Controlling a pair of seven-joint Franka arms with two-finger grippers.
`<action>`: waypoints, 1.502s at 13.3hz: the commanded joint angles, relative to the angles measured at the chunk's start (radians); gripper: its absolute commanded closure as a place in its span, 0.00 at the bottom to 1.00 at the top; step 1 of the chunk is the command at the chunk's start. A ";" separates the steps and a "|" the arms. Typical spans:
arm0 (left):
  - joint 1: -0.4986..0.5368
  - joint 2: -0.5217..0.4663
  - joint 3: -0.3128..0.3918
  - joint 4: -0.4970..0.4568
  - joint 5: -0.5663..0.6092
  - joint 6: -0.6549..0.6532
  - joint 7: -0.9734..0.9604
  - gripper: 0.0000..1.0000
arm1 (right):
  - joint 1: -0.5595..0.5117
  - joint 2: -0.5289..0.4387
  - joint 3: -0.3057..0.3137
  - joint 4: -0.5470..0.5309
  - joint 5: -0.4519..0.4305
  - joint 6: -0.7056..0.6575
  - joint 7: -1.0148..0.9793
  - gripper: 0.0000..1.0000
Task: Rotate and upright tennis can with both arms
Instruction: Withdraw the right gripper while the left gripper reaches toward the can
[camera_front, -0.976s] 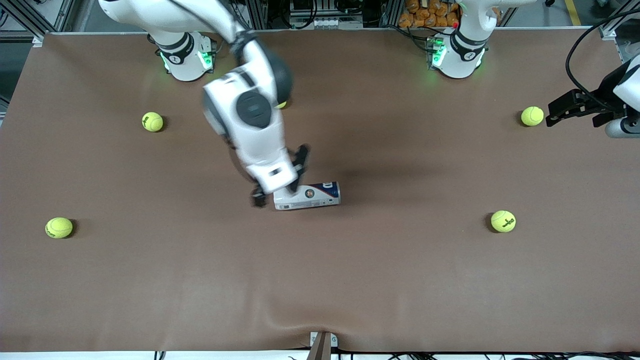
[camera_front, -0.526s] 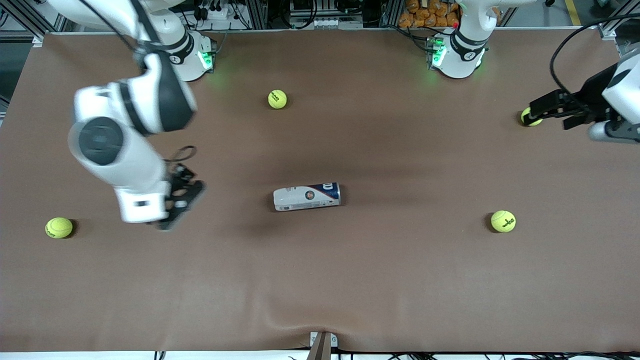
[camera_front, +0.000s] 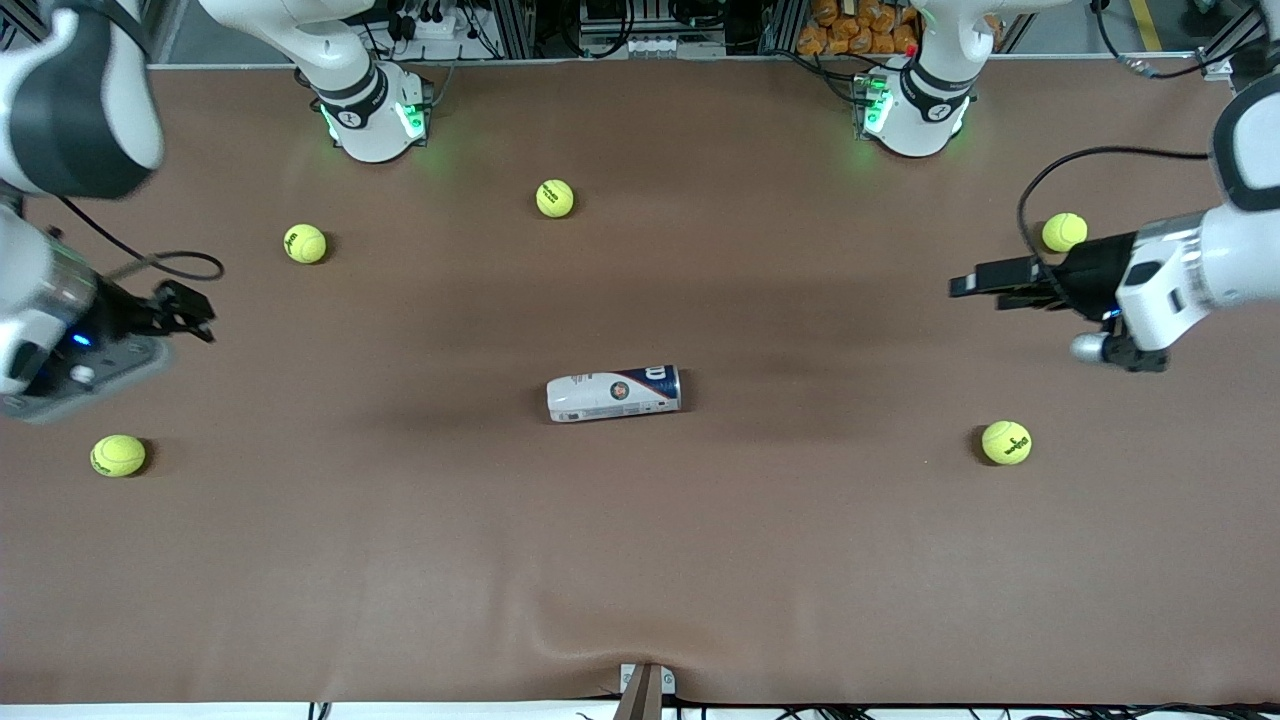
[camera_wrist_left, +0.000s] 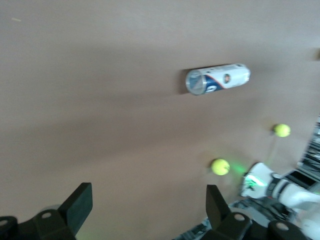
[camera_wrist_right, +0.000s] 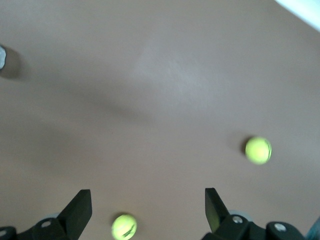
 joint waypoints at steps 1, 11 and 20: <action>0.000 0.037 -0.020 -0.056 -0.105 0.054 0.081 0.00 | -0.072 -0.080 0.020 -0.051 0.062 -0.037 0.125 0.00; -0.038 0.273 -0.131 -0.188 -0.495 0.307 0.440 0.00 | -0.159 -0.157 0.095 -0.048 0.076 -0.128 0.313 0.00; -0.201 0.489 -0.135 -0.180 -0.946 0.434 0.685 0.00 | -0.168 -0.180 0.083 -0.019 0.110 -0.143 0.485 0.00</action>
